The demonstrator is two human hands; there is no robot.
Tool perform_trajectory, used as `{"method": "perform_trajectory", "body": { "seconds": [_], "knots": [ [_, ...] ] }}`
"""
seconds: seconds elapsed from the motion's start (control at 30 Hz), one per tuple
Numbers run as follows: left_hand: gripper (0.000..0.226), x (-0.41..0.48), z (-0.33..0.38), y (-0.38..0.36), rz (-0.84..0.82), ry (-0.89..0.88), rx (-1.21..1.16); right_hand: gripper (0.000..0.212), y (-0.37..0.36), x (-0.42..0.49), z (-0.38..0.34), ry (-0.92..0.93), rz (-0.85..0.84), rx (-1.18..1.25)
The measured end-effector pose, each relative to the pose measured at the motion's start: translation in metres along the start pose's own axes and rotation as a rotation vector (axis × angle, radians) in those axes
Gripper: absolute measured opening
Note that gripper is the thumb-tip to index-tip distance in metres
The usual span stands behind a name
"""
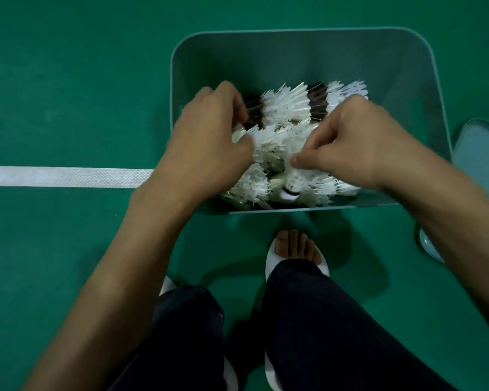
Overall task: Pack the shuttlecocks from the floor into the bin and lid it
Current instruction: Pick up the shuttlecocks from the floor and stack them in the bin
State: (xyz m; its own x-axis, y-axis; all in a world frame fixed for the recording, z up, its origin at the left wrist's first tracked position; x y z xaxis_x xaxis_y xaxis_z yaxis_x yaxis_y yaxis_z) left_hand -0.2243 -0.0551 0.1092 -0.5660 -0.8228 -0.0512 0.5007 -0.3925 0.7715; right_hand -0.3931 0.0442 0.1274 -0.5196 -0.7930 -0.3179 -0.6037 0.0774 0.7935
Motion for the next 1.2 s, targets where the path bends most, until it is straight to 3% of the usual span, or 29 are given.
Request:
{"method": "perform_trajectory", "body": {
  "seconds": [0.1,0.2,0.3,0.53,0.7,0.87,0.97,1.2],
  "knots": [
    [0.006,-0.001,0.001,0.001,-0.251,0.013,0.400,0.017,-0.018,-0.006,0.002,-0.022,0.075,0.049],
    [0.010,-0.007,0.008,-0.014,-0.469,0.069,0.599,0.020,-0.032,-0.006,-0.002,-0.016,0.133,0.044],
    [0.015,-0.004,0.002,-0.032,-0.574,0.069,0.676,0.018,-0.046,-0.001,-0.009,0.024,0.070,-0.009],
    [0.011,0.011,-0.016,-0.047,-0.494,0.076,0.566,0.017,-0.057,0.020,-0.003,-0.244,-0.365,0.169],
    [0.017,0.012,-0.018,-0.040,-0.541,0.126,0.467,0.017,-0.050,0.019,0.016,-0.426,-0.556,0.362],
    [0.031,0.007,-0.014,-0.032,-0.457,0.055,0.477,0.011,-0.045,0.020,0.026,-0.503,-0.510,0.492],
    [0.029,0.004,-0.013,-0.036,-0.343,-0.030,0.581,0.007,-0.045,0.022,0.022,-0.443,-0.512,0.381],
    [0.021,0.005,-0.016,-0.044,-0.322,0.026,0.627,0.026,-0.046,0.027,0.006,-0.212,-0.469,0.027]
  ]
}}
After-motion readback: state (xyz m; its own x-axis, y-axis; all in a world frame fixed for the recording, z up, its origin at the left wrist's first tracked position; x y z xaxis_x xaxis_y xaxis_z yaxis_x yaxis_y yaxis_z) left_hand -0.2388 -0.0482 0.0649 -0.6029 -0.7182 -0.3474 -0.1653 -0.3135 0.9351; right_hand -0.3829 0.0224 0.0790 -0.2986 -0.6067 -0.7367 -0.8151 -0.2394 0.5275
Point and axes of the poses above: each hand's wrist, its own x-axis towards the middle knuckle, its own y-axis out of the back of the hand, z = x × y, the point moved 1 cm from there along x, towards the middle knuckle, and after that the axes turned 9 degrees about z, right-handed, at the moved point
